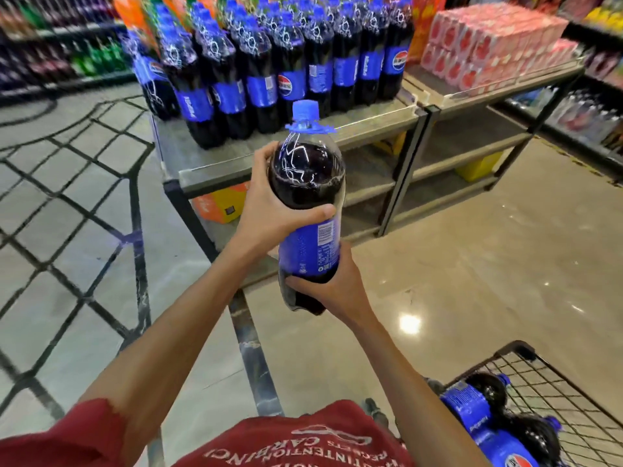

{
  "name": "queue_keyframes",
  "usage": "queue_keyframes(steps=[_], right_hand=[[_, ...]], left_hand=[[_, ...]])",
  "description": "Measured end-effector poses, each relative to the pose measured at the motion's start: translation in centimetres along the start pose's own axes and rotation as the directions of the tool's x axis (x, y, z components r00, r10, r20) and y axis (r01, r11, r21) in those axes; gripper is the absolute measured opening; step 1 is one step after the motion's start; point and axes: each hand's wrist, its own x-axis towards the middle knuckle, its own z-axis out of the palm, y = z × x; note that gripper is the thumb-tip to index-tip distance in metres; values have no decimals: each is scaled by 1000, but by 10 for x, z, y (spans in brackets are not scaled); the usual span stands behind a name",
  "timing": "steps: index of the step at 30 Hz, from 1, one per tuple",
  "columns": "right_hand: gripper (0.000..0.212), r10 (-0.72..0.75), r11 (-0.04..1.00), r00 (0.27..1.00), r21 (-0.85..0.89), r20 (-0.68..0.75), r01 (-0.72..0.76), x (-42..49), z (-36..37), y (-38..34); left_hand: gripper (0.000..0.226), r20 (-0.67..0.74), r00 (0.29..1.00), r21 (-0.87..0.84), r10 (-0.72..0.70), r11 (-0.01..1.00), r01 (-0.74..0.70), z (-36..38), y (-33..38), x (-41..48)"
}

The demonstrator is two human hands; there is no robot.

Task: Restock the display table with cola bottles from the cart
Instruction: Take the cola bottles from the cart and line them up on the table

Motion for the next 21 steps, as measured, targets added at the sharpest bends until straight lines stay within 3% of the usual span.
queue_keyframes(steps=[10, 13, 21], right_hand=[[90, -75, 994, 997, -77, 5, 75, 42, 33, -13], [86, -81, 995, 996, -59, 25, 82, 68, 30, -14], [96, -72, 994, 997, -75, 20, 73, 157, 7, -7]], left_hand=[[102, -70, 997, 12, -21, 1000, 22, -34, -13, 32], [101, -76, 997, 2, -28, 1000, 28, -32, -20, 54], [102, -70, 997, -22, -45, 999, 44, 0, -39, 137]])
